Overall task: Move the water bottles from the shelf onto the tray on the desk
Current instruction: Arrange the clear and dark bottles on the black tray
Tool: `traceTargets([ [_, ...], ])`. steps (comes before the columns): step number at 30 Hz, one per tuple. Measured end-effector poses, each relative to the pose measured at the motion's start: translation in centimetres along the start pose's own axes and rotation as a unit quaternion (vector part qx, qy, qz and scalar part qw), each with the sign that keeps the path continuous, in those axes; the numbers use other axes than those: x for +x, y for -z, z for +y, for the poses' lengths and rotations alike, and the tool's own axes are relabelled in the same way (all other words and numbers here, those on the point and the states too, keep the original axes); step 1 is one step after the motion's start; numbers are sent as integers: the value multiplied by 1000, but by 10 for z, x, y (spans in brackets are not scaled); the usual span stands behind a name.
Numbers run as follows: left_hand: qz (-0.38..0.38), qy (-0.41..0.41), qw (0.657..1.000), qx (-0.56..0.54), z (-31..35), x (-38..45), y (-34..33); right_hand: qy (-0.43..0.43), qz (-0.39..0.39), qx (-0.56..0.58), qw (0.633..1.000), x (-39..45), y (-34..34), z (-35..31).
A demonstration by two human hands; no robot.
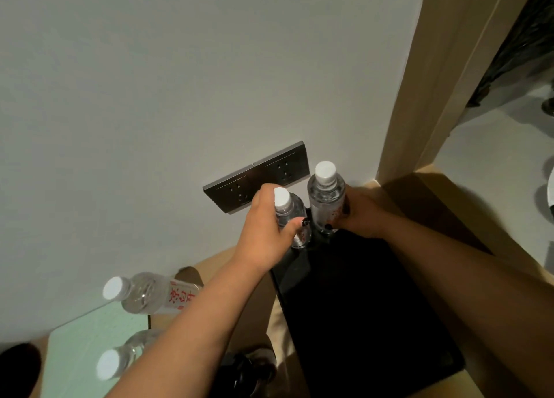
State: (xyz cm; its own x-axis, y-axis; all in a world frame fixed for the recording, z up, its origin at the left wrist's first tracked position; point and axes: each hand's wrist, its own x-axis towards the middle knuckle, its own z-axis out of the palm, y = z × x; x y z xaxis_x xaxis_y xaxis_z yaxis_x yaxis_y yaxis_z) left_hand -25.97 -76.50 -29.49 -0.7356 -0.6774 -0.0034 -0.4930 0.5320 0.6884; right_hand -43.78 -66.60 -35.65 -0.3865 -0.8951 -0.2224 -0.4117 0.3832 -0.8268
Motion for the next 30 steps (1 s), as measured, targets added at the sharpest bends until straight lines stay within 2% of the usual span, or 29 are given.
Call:
traceTargets([
  [4,18,12,1000,3,2,-1,-5,-4,1,38,999,6,-4,10],
  [14,37,29,999,-12,5,-3,-8,-13,27,50,998,8,-14,14],
  [18,33,67,997,-32,3,-7,-15,-20,41,81,996,6,-19,9],
  [24,22,126,990,-65,14,-12,-19,-60,49,65,995,-1,-18,-6],
  [30,9,122,990,-69,17,-28,4,-89,71,36,993,-12,-13,-18],
])
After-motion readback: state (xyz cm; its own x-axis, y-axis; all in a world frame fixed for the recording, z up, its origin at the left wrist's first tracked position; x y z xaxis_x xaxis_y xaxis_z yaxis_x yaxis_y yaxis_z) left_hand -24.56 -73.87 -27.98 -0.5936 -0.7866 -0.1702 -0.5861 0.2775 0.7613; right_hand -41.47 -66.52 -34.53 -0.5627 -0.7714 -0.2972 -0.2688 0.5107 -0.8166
